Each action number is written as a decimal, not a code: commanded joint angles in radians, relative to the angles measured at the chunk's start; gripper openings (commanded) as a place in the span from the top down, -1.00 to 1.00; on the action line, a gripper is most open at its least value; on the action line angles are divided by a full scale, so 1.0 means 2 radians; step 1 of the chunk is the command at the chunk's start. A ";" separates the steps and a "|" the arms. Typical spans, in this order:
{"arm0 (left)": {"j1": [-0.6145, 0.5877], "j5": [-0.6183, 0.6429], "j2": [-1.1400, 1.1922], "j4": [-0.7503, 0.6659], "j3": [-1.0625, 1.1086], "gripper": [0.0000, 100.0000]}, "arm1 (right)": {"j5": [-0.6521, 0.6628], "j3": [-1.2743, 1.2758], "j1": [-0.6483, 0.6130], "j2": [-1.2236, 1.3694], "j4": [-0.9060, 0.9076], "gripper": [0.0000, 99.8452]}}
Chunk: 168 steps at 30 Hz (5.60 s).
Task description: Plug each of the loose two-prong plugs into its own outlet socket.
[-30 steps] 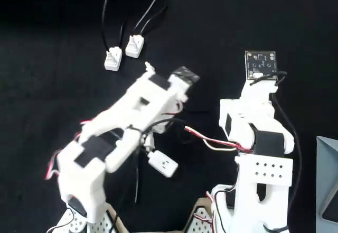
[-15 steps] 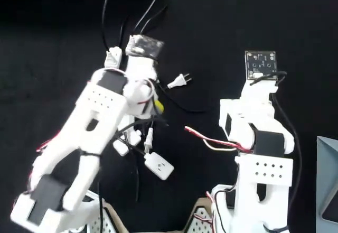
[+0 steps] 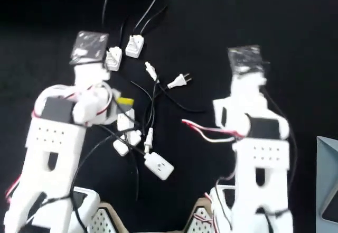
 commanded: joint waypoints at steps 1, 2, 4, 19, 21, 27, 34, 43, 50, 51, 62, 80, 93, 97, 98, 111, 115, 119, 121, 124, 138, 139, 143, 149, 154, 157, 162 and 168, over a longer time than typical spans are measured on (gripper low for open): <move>-0.035 0.005 -0.068 -0.044 0.083 0.39 | 0.012 -0.047 -0.058 0.082 -0.008 0.79; -0.044 0.005 -0.084 -0.058 0.110 0.39 | 0.013 -0.054 -0.071 0.104 -0.016 0.79; -0.063 0.005 -0.117 -0.087 0.161 0.39 | 0.013 -0.068 -0.089 0.144 -0.041 0.79; -0.142 0.001 -0.219 -0.179 0.344 0.39 | 0.176 -0.339 -0.102 0.470 -0.047 0.52; -0.143 0.001 -0.219 -0.177 0.346 0.39 | 0.203 -0.398 -0.102 0.510 -0.015 0.40; -0.143 0.001 -0.219 -0.176 0.346 0.39 | 0.289 -0.560 -0.106 0.633 0.068 0.18; -0.144 0.001 -0.219 -0.178 0.353 0.39 | 0.344 -0.735 -0.111 0.771 0.154 0.18; -0.144 0.000 -0.219 -0.178 0.353 0.39 | 0.349 -0.926 -0.137 0.888 0.218 0.18; -0.144 0.000 -0.219 -0.178 0.354 0.39 | 0.350 -0.995 -0.134 0.966 0.231 0.18; -0.144 0.000 -0.219 -0.178 0.354 0.39 | 0.354 -1.002 -0.132 0.972 0.242 0.20; -0.144 0.000 -0.219 -0.178 0.354 0.39 | 0.389 -1.027 -0.129 0.991 0.292 0.79; -0.144 0.000 -0.219 -0.179 0.354 0.39 | 0.259 -0.778 -0.117 0.745 0.292 0.98; -0.144 0.000 -0.219 -0.179 0.354 0.39 | 0.109 -0.551 -0.057 0.435 0.288 0.98; -0.144 0.000 -0.219 -0.179 0.354 0.39 | 0.101 -0.490 -0.024 0.359 0.288 0.98; -0.144 0.000 -0.219 -0.179 0.354 0.39 | 0.101 -0.472 -0.017 0.338 0.288 0.98; -0.144 0.000 -0.219 -0.180 0.354 0.39 | 0.100 -0.286 0.054 0.062 0.238 0.98; -0.144 0.000 -0.219 -0.180 0.354 0.39 | 0.069 -0.154 0.048 0.040 0.139 0.98; -0.144 0.000 -0.219 -0.180 0.354 0.39 | 0.068 -0.014 0.037 0.049 0.012 0.98; -0.144 0.000 -0.219 -0.180 0.354 0.39 | 0.068 0.047 0.023 0.054 -0.053 0.98; -0.144 0.000 -0.219 -0.180 0.354 0.39 | 0.074 0.116 0.005 0.068 -0.124 0.97; -0.144 0.000 -0.219 -0.180 0.354 0.39 | 0.076 0.050 -0.034 0.271 -0.075 0.97; -0.144 0.000 -0.219 -0.180 0.354 0.39 | 0.076 0.040 -0.034 0.289 -0.067 0.97; -0.144 0.000 -0.219 -0.180 0.354 0.39 | 0.075 -0.007 -0.034 0.342 -0.018 0.97; -0.144 0.000 -0.219 -0.180 0.354 0.39 | 0.054 -0.062 -0.035 0.357 0.076 0.80; -0.144 0.000 -0.219 -0.180 0.354 0.39 | 0.054 -0.080 -0.035 0.360 0.094 0.91; -0.144 0.000 -0.219 -0.180 0.354 0.39 | 0.053 -0.079 -0.035 0.362 0.098 0.88; -0.144 0.000 -0.219 -0.180 0.354 0.39 | 0.051 -0.079 -0.035 0.362 0.098 0.87; -0.144 0.000 -0.219 -0.180 0.354 0.39 | -0.005 -0.063 -0.055 0.362 0.098 0.87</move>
